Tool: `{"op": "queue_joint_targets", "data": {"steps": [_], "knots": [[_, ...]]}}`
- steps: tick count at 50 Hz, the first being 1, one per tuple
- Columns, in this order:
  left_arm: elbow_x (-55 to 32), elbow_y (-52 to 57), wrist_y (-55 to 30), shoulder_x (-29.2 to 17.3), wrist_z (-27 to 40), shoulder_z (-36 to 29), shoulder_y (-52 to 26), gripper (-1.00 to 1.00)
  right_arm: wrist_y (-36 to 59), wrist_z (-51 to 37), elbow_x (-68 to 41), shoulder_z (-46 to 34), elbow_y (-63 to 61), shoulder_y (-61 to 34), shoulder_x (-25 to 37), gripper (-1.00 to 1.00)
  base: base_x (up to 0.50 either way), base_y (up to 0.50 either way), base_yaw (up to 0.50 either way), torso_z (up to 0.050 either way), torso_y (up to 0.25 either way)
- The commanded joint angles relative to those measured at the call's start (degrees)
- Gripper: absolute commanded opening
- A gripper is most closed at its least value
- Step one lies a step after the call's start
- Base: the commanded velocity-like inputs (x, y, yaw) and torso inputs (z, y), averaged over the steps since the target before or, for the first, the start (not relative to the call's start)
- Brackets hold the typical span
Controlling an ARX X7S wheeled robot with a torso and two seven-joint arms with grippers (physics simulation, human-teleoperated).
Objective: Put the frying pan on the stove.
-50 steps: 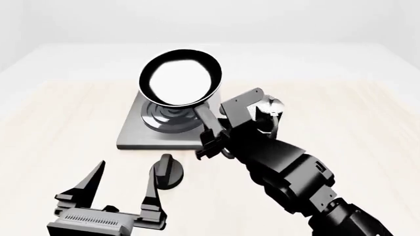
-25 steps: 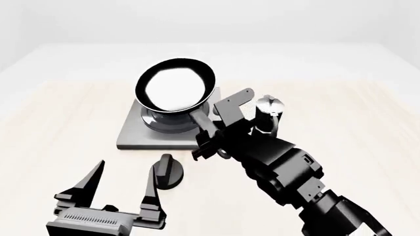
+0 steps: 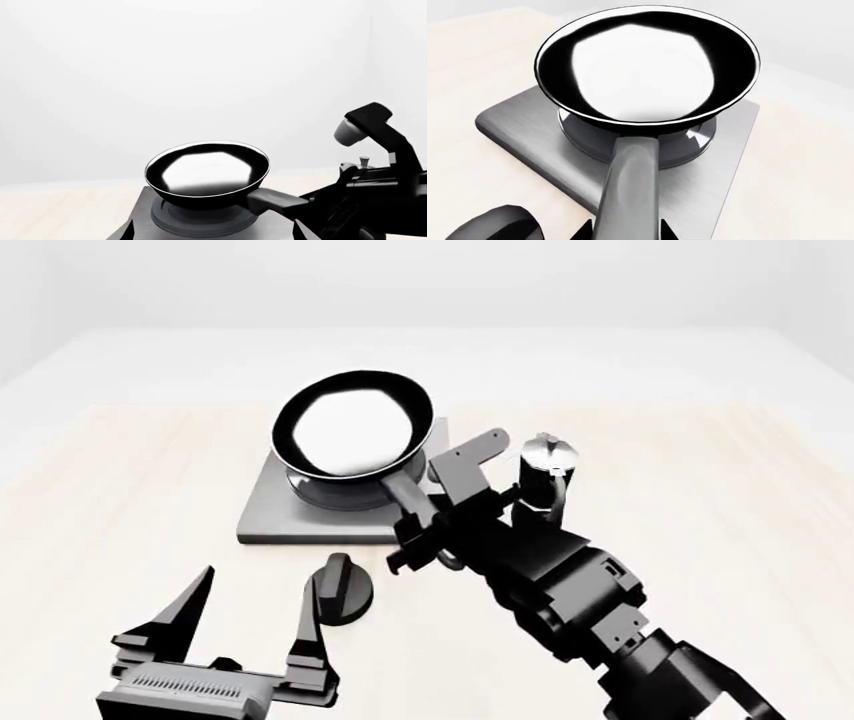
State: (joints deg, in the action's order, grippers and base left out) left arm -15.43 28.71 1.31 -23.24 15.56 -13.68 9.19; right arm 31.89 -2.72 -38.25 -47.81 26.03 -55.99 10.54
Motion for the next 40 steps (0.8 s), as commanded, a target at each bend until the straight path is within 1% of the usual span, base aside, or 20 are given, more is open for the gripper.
{"op": "queue_joint_targets", "data": {"steps": [1,11,12,27,31,33,40], "knots": [[-0.03,-0.06,0.13,-0.11,0.21,-0.05,0.01,1.00,-1.71,-0.07,3.10,1.58,0.23,-1.34,-0.95,-1.00,0.00,0.00,0.00,0.000,0.000],[-0.13,0.00,0.15,-0.28,0.31,-0.15,-0.02,1.00,-2.33,-0.15,3.44,1.26,1.23,-1.29,-1.12,-1.00,0.00,0.00,0.00,0.000,0.002],[-0.14,0.03,0.15,-0.30,0.33,-0.15,-0.01,1.00,-2.37,-0.23,3.45,1.29,1.34,-1.33,-1.15,1.00,0.00,0.00,0.00,0.010,0.000],[-0.32,0.16,0.11,-0.45,0.56,-0.28,0.00,1.00,-0.46,-1.38,2.58,1.07,-1.26,-1.03,-0.49,1.00,0.00,0.00,0.00,0.000,0.000],[-0.57,0.21,0.18,-0.60,0.61,-0.09,0.05,1.00,-0.86,-3.00,1.70,2.14,-5.52,0.45,0.73,1.00,0.00,0.00,0.00,0.000,0.000],[-0.64,0.03,0.20,-0.58,0.66,-0.02,-0.08,1.00,-0.75,-4.40,1.11,2.46,-10.27,2.09,2.08,1.00,0.00,0.00,0.00,0.000,0.000],[-0.73,-0.02,0.31,-0.70,0.84,0.14,-0.09,1.00,-0.25,-8.19,-0.48,4.13,-20.01,4.73,4.96,1.00,0.00,0.00,0.00,0.000,0.000]]}}
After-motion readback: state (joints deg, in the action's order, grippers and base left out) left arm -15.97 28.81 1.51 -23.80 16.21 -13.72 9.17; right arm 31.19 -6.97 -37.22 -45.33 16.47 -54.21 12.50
